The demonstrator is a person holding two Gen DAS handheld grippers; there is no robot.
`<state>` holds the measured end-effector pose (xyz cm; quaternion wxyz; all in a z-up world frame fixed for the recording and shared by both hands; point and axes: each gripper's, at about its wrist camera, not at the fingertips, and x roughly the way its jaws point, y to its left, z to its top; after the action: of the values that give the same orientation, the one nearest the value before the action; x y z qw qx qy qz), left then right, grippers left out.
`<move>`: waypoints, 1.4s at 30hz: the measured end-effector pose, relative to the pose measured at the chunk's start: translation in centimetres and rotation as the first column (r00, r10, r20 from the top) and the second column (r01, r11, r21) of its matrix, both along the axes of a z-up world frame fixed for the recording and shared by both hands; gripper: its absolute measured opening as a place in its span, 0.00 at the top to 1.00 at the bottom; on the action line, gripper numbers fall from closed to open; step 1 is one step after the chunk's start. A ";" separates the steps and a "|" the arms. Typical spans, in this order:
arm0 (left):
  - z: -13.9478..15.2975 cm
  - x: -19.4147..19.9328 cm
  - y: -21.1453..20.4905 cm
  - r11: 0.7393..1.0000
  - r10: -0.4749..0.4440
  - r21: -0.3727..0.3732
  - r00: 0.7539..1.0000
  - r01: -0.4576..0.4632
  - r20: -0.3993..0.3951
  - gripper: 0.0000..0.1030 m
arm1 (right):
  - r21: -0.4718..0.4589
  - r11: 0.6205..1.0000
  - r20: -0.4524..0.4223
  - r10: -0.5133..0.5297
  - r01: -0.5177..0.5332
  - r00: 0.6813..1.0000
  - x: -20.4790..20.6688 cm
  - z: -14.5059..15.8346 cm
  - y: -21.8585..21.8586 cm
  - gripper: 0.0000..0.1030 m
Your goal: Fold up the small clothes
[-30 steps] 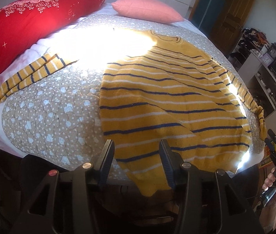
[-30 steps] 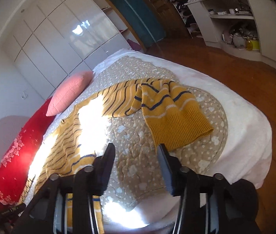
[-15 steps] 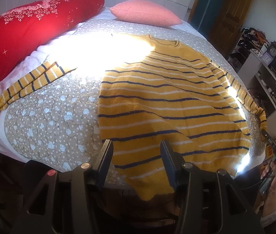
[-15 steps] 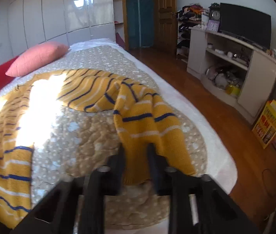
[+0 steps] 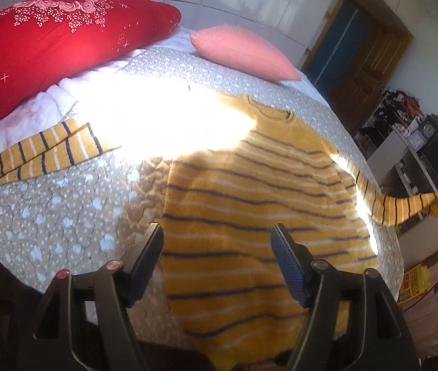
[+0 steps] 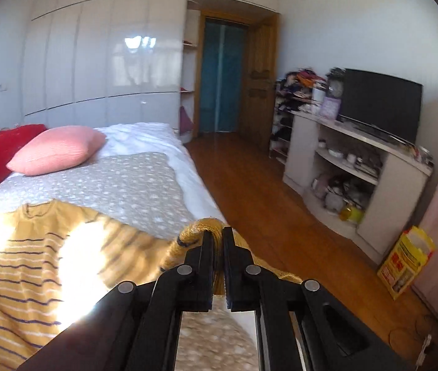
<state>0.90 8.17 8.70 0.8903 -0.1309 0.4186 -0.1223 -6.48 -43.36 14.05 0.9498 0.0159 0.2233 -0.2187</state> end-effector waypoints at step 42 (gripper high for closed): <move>-2.3 9.6 13.8 0.908 0.369 -0.259 0.921 -0.329 0.125 0.21 | 0.287 0.897 -0.412 0.433 -0.337 0.802 26.4 -12.6 24.8 0.74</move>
<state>10.47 21.93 6.42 0.9088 -0.2965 0.2929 -0.0196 19.93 -18.59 1.48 0.8858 0.0123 0.4638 0.0058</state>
